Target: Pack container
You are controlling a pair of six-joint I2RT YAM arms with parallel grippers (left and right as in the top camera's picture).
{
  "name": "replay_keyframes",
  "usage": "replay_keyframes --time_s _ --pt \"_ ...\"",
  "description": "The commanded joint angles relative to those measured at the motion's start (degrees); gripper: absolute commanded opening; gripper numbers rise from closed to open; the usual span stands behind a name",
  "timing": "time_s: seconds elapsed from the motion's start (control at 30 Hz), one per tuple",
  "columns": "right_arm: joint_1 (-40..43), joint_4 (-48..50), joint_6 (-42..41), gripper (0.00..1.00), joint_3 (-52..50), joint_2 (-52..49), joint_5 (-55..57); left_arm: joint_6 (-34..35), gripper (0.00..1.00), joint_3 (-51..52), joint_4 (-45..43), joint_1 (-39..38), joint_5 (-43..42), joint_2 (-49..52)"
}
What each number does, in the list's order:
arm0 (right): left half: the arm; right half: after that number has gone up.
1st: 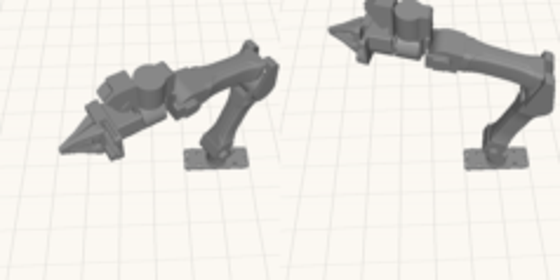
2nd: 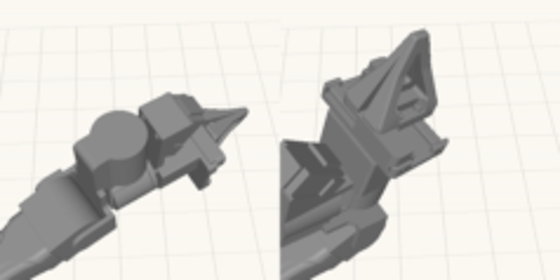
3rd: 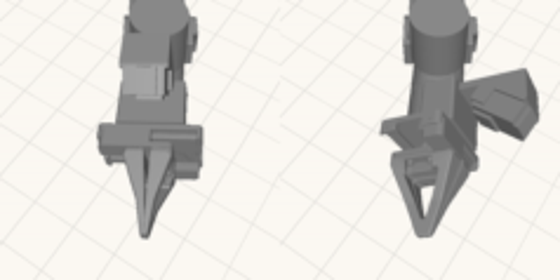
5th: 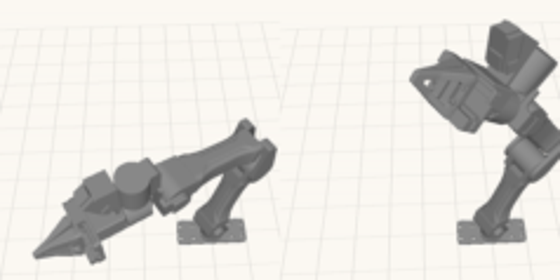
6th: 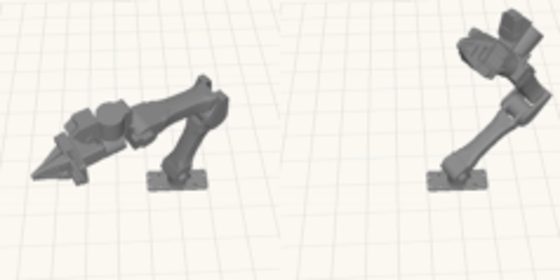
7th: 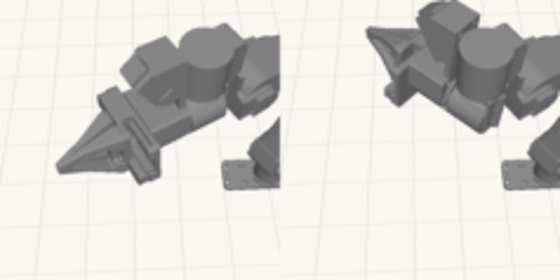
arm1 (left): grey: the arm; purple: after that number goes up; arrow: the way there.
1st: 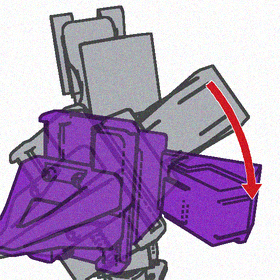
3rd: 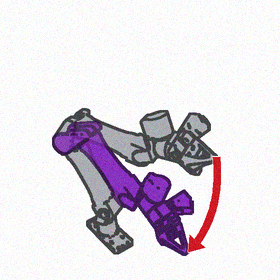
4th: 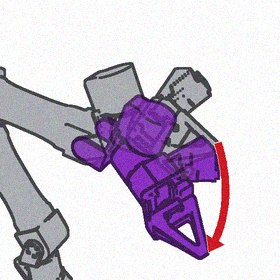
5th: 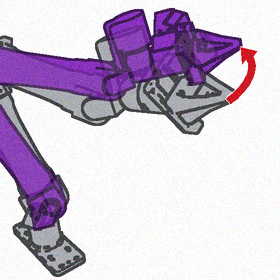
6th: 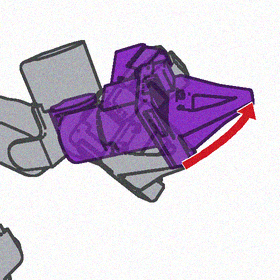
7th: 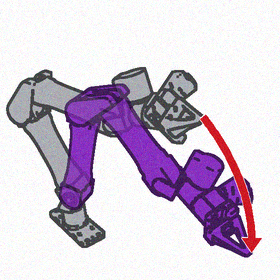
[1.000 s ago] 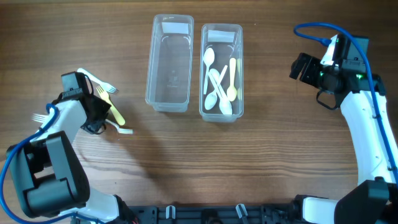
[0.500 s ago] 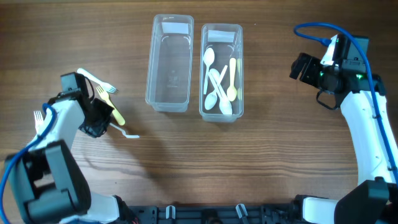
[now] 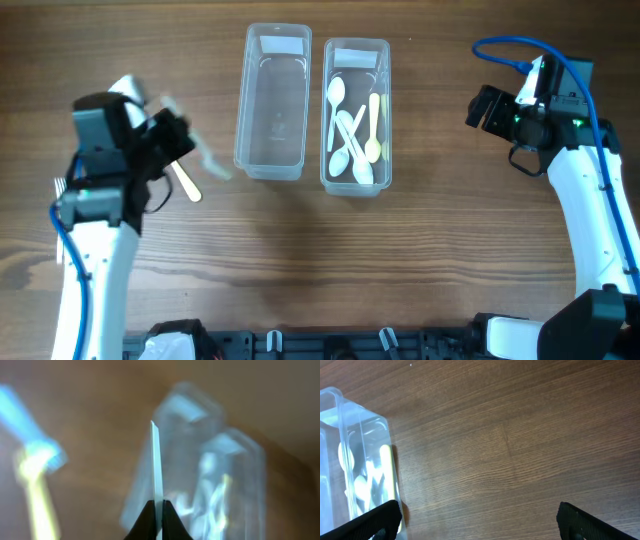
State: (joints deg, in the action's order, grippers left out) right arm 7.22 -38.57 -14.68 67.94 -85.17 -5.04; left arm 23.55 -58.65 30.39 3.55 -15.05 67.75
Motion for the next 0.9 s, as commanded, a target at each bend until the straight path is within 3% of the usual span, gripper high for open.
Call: replay_keyframes --time_s 0.0,0.23,0.4,0.43,0.47,0.5,0.53,0.7,0.87 --pt "0.1 0.2 1.0 1.00 0.6 0.5 0.8 -10.7 0.04 -0.6 -8.5 -10.3 -2.7 0.7" --pt "0.1 0.2 1.0 1.00 0.6 0.5 0.8 -14.6 0.04 -0.6 -20.5 -20.7 13.2 9.9" --pt "0.1 0.2 1.0 1.00 0.6 0.5 0.8 -14.6 0.08 -0.6 -23.1 -21.0 15.6 16.6" --pt "0.1 0.2 1.0 1.00 0.6 0.5 0.8 -14.6 0.18 -0.6 -23.4 -21.0 16.1 17.2" --pt "0.1 0.2 1.0 1.00 0.6 0.5 0.8 -14.6 0.44 -0.6 -23.4 -21.0 16.4 17.6" --pt "0.1 0.2 1.0 1.00 0.6 0.5 0.8 -14.6 0.84 -0.6 -23.4 -21.0 16.5 17.9" --pt "0.1 0.1 1.0 1.00 0.6 0.5 0.8 -14.6 1.00 -0.6 -23.5 -21.0 16.7 17.9" --pt "0.1 0.1 1.0 1.00 0.6 0.5 0.8 -12.5 0.99 -0.6 -23.4 -20.2 20.0 15.5" --pt "0.1 0.2 1.0 1.00 0.6 0.5 0.8 1.6 0.98 -0.6 -16.3 -15.8 26.3 10.4"
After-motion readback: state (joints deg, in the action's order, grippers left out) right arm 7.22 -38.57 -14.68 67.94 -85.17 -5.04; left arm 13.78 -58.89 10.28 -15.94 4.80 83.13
